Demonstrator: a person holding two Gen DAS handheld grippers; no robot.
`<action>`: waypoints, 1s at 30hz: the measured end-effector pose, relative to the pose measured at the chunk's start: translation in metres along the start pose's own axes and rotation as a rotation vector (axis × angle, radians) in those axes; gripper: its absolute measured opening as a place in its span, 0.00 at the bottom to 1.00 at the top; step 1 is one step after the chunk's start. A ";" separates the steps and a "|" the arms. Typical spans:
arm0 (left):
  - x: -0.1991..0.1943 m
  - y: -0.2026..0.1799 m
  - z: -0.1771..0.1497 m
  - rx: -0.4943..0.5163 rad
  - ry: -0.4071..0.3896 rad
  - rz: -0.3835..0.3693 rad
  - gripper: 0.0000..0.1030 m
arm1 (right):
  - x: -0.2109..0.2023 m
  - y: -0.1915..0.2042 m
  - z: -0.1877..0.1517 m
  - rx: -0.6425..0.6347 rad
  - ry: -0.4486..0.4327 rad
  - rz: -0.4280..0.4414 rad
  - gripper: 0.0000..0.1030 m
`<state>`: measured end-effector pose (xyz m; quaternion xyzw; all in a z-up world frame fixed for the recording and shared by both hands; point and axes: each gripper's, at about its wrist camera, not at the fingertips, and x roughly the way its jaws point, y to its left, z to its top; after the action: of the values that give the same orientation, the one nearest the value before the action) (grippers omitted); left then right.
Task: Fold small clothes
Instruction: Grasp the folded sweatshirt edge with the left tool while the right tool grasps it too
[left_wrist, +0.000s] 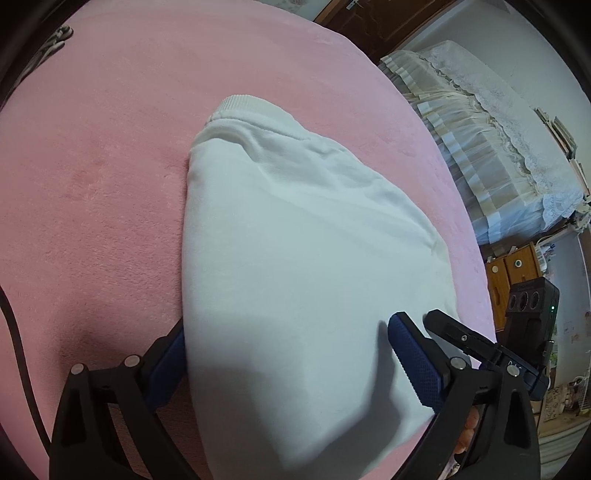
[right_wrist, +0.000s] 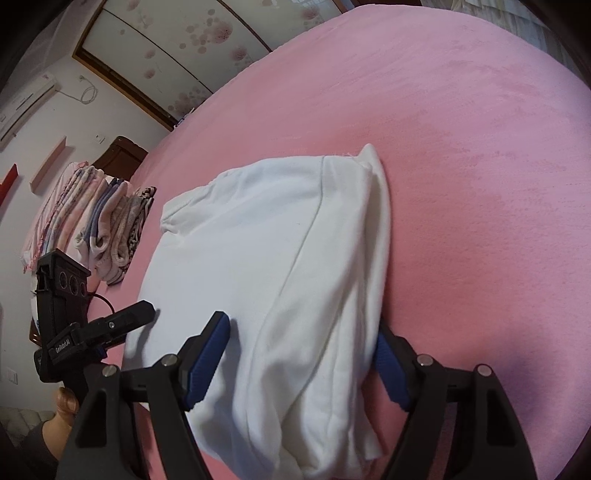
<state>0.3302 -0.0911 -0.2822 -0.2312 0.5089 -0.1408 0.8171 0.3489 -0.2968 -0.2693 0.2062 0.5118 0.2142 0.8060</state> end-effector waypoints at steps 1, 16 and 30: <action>0.000 0.000 0.000 -0.003 -0.003 0.005 0.95 | 0.001 0.001 0.000 0.002 -0.001 0.002 0.65; -0.019 -0.005 -0.002 0.047 -0.048 0.080 0.31 | -0.004 0.020 -0.001 -0.040 -0.024 -0.080 0.22; -0.057 -0.024 -0.001 0.083 -0.089 0.108 0.18 | -0.034 0.059 -0.007 -0.130 -0.073 -0.198 0.19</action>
<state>0.3037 -0.0851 -0.2264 -0.1755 0.4775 -0.1071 0.8542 0.3210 -0.2665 -0.2142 0.1098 0.4850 0.1588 0.8529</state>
